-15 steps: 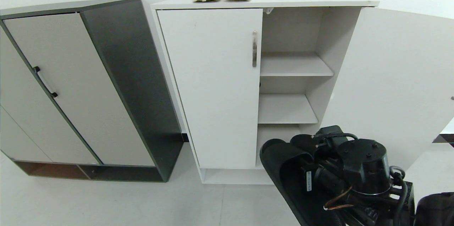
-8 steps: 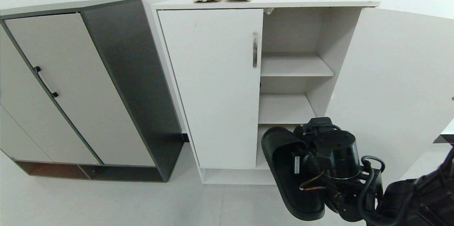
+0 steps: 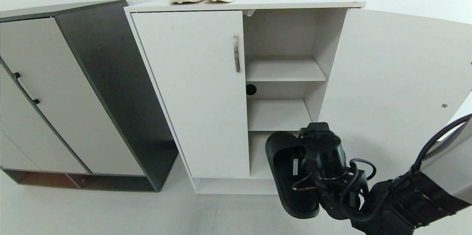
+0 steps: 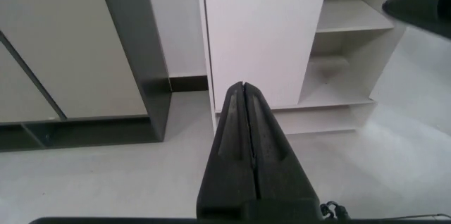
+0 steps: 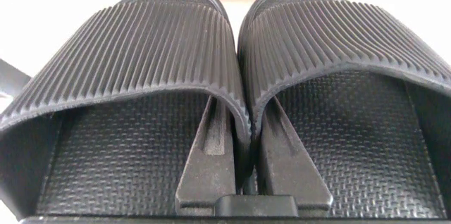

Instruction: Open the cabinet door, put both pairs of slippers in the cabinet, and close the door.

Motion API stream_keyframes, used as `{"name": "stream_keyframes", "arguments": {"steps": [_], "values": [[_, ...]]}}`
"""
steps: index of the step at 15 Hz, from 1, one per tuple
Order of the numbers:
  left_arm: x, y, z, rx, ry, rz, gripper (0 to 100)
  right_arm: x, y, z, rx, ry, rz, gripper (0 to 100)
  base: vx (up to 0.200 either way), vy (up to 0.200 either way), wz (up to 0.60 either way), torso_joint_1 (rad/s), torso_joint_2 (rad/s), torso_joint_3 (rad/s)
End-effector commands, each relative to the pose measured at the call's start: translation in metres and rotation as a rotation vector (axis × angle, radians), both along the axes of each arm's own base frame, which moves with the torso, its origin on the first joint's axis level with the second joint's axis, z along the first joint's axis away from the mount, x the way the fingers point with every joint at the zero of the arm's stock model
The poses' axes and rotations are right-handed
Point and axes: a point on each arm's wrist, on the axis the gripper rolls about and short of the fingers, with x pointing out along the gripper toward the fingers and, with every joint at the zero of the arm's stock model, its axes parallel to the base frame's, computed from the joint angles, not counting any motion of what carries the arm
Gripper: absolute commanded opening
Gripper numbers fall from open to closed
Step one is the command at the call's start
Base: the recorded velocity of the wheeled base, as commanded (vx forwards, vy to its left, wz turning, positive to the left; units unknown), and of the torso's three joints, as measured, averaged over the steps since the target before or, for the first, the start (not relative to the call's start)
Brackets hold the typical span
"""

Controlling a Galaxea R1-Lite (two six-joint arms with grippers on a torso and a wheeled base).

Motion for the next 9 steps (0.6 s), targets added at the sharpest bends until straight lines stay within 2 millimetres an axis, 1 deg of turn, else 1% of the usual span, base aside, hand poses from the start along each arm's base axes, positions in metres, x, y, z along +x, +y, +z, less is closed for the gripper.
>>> {"name": "stream_keyframes", "arguments": {"steps": [1,4,6,9], "values": [[0.0,0.0,0.0,0.0,0.004,0.0,0,0.015,0.005,-0.01,-0.008,0.006,-0.018,0,0.0,0.0,0.0,0.0,0.0,0.0],[0.0,0.0,0.0,0.0,0.004,0.0,0,0.031,0.008,-0.026,-0.027,0.025,-0.04,0,0.0,0.0,0.0,0.0,0.0,0.0],[0.0,0.0,0.0,0.0,0.004,0.0,0,0.038,0.006,-0.029,-0.028,0.027,-0.057,0,0.0,0.0,0.0,0.0,0.0,0.0],[0.0,0.0,0.0,-0.002,0.004,0.0,0,0.041,0.005,-0.029,-0.026,0.023,-0.063,0,0.0,0.0,0.0,0.0,0.0,0.0]]}}
